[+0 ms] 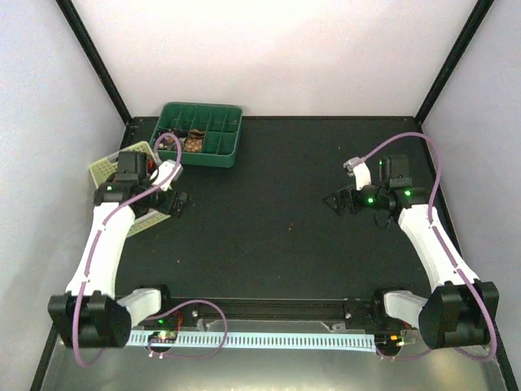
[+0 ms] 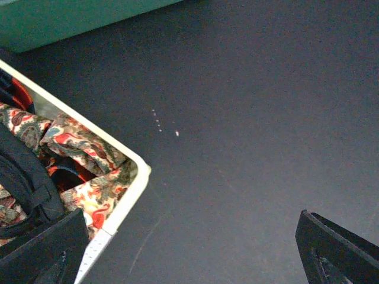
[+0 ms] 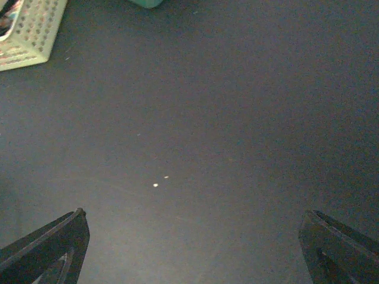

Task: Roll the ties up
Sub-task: Pick up the tie from the tie pile.

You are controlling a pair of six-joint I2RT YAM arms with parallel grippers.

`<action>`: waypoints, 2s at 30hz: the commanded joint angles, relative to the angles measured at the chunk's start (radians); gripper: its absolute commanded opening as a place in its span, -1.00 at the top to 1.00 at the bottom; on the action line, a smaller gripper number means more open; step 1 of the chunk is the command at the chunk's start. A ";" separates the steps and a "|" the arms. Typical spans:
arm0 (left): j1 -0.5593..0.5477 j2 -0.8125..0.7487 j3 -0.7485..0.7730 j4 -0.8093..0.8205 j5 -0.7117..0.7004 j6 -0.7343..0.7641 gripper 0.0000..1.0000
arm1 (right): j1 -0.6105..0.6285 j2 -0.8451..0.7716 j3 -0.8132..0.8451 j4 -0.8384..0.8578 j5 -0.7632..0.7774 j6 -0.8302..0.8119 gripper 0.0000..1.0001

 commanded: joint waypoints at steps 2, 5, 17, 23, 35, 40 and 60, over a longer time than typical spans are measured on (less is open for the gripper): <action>0.053 0.121 0.205 -0.067 -0.044 -0.050 -0.97 | -0.042 -0.049 0.022 0.045 0.134 -0.049 -0.99; 0.132 0.240 0.365 -0.157 0.004 -0.048 -0.97 | -0.050 -0.073 0.033 -0.024 0.209 -0.110 -0.99; 0.430 0.705 0.743 -0.452 0.133 0.128 -0.98 | -0.055 -0.070 0.036 -0.202 0.236 -0.200 -0.99; 0.447 0.789 0.706 -0.442 -0.084 0.253 -0.98 | -0.054 -0.012 0.020 -0.180 0.173 -0.173 -0.99; 0.403 0.888 0.677 -0.378 -0.051 0.256 -0.80 | -0.054 0.087 0.079 -0.198 0.142 -0.160 -1.00; 0.406 0.936 0.659 -0.391 -0.142 0.284 -0.75 | -0.056 0.114 0.107 -0.209 0.146 -0.166 -0.99; 0.419 0.885 0.638 -0.413 -0.172 0.373 0.79 | -0.056 0.085 0.093 -0.212 0.168 -0.167 -0.99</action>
